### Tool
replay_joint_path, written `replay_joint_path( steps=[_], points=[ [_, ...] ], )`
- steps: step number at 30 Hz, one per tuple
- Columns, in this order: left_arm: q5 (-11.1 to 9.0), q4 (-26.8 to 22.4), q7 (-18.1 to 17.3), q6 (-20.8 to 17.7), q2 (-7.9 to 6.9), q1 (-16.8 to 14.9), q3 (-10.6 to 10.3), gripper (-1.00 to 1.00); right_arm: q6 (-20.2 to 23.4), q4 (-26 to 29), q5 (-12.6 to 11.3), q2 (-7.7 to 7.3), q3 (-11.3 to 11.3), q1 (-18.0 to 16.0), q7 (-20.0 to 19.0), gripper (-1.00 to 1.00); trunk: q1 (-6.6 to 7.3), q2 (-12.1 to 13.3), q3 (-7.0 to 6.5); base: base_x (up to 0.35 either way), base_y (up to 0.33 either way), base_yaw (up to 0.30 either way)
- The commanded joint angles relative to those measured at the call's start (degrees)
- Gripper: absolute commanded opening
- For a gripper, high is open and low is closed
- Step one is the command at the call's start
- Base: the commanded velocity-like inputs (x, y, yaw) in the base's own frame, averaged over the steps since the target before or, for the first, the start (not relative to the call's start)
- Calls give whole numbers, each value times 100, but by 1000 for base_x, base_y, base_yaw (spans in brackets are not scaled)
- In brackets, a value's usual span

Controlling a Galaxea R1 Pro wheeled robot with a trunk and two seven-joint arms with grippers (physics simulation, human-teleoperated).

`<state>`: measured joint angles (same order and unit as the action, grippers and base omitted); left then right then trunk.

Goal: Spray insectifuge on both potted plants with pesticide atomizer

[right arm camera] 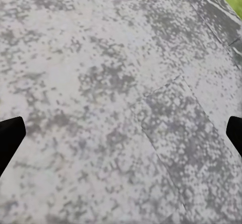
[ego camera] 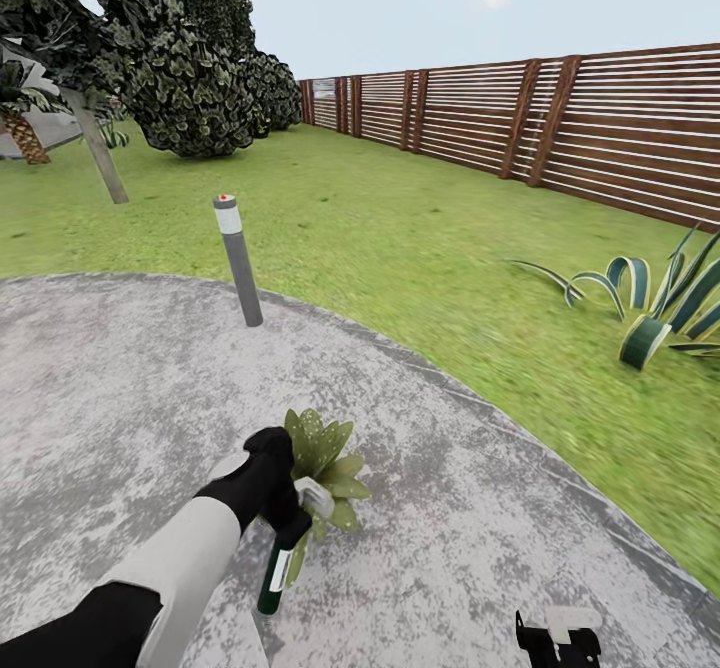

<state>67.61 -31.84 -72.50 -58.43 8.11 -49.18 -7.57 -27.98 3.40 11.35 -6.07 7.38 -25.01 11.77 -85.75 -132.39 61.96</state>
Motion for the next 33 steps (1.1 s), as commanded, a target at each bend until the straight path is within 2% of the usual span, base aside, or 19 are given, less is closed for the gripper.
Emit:
replay_joint_path(
  steps=[1,10,15,27,33],
  points=[
    [53,-7,-61,-45,-3,23,-5,-100,-19,-6,61,1,44,-4,19,100,1,-2,5,0,0,0],
    [63,-16,-71,-30,-65,350,-27,-100,-17,-6,61,7,44,-4,19,100,1,-2,5,0,0,9],
    [76,-34,-55,-28,-59,365,-41,-100,-21,-6,61,10,44,-4,19,100,1,-2,5,36,0,174],
    [78,-86,-45,-28,-11,366,-53,-100,-16,-6,61,9,44,-4,19,100,1,-2,5,70,-12,5],
    [77,-31,-54,-28,-2,366,-52,-100,-17,-6,61,9,44,-4,19,100,1,-2,5,226,-30,133]
  ],
)
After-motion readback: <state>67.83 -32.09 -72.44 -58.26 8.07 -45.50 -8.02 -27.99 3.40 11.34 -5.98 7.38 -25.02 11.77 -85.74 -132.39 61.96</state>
